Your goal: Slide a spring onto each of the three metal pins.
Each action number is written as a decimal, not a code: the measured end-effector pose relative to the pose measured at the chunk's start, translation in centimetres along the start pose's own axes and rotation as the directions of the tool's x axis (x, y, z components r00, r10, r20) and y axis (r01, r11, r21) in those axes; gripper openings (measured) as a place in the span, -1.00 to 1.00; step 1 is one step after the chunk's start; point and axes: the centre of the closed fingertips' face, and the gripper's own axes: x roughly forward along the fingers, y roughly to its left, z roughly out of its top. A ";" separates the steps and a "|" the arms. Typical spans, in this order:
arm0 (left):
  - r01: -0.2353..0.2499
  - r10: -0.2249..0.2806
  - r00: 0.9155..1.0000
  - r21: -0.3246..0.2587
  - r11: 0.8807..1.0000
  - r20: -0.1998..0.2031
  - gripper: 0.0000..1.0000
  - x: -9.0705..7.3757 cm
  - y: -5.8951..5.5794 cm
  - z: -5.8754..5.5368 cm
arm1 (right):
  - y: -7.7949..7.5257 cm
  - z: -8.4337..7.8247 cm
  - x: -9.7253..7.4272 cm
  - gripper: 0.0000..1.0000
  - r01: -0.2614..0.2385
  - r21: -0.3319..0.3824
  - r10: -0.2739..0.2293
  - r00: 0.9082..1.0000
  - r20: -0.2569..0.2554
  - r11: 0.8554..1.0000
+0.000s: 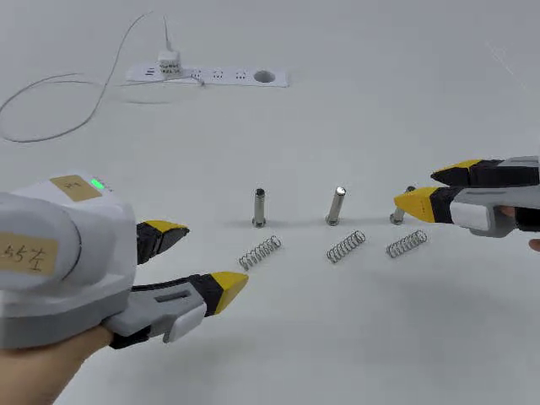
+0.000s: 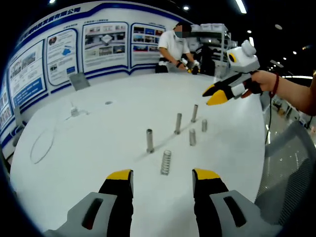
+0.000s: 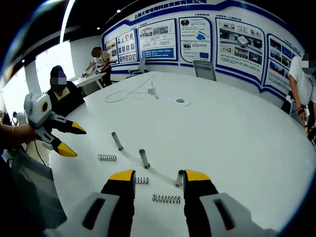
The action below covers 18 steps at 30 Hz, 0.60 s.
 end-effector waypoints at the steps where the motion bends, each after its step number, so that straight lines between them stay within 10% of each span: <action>1: 0.004 -0.004 1.000 0.001 1.000 -0.005 -0.02 0.2 0.0 -0.1 | 0.3 0.0 -0.1 -0.19 -0.006 -0.001 0.006 1.000 0.004 1.000; 18: 0.062 -0.061 0.990 0.010 0.998 -0.126 -0.30 4.0 -0.2 -2.0 | 4.3 -1.1 0.5 -0.15 -0.079 -0.022 0.079 0.997 0.005 0.997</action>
